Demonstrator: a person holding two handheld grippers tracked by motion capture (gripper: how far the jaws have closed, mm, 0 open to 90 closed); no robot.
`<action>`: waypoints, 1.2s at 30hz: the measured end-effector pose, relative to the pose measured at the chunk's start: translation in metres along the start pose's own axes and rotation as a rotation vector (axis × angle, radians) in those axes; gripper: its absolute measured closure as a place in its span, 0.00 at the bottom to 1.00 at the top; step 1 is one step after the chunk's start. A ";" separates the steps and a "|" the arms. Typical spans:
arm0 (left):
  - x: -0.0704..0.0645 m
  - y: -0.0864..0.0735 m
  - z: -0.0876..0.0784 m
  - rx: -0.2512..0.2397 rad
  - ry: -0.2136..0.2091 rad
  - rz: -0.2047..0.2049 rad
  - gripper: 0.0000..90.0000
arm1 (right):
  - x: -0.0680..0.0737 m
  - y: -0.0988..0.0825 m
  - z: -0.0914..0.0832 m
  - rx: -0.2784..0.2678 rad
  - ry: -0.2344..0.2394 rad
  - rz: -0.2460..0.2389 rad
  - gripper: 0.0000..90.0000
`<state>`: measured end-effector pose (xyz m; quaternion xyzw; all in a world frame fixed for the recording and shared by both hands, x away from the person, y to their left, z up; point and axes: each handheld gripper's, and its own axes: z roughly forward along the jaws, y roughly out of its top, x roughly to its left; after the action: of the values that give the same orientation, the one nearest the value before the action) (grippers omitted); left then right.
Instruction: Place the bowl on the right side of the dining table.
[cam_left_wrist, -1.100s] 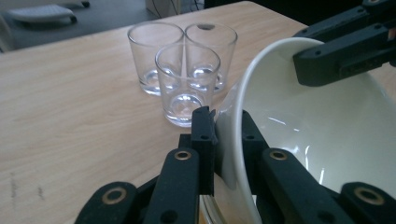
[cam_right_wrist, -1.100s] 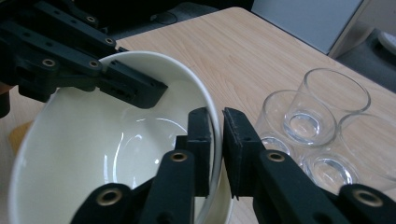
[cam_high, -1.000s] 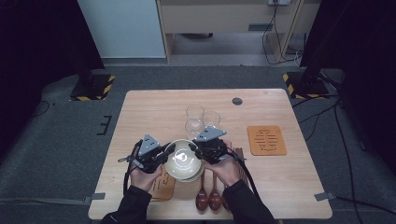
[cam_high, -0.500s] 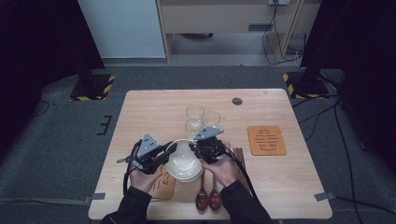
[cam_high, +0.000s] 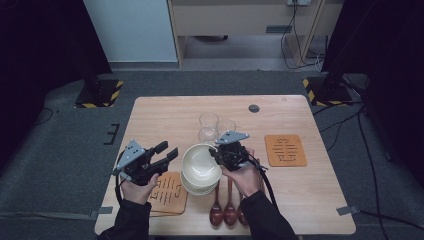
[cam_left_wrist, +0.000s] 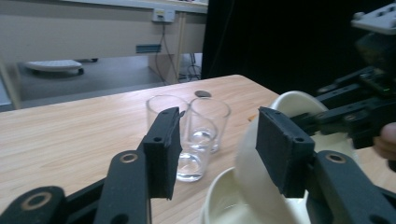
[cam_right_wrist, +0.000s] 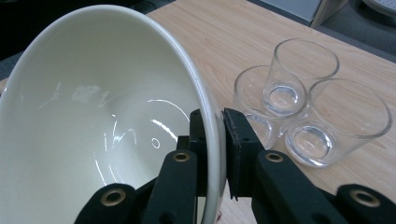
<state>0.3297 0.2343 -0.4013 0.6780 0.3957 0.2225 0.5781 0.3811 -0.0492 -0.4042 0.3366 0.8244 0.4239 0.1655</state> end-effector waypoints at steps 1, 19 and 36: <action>0.002 -0.001 -0.001 0.001 0.008 -0.002 0.52 | -0.001 0.001 -0.002 0.001 -0.001 0.001 0.92; 0.060 -0.045 0.011 0.152 0.225 -0.084 0.30 | -0.021 0.003 -0.036 -0.099 -0.045 0.022 0.91; 0.087 -0.075 0.032 0.307 0.311 -0.056 0.23 | -0.056 -0.016 -0.064 -0.107 -0.121 0.094 0.88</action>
<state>0.3843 0.2849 -0.4940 0.7042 0.5283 0.2453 0.4059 0.3789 -0.1326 -0.3807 0.3905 0.7725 0.4534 0.2127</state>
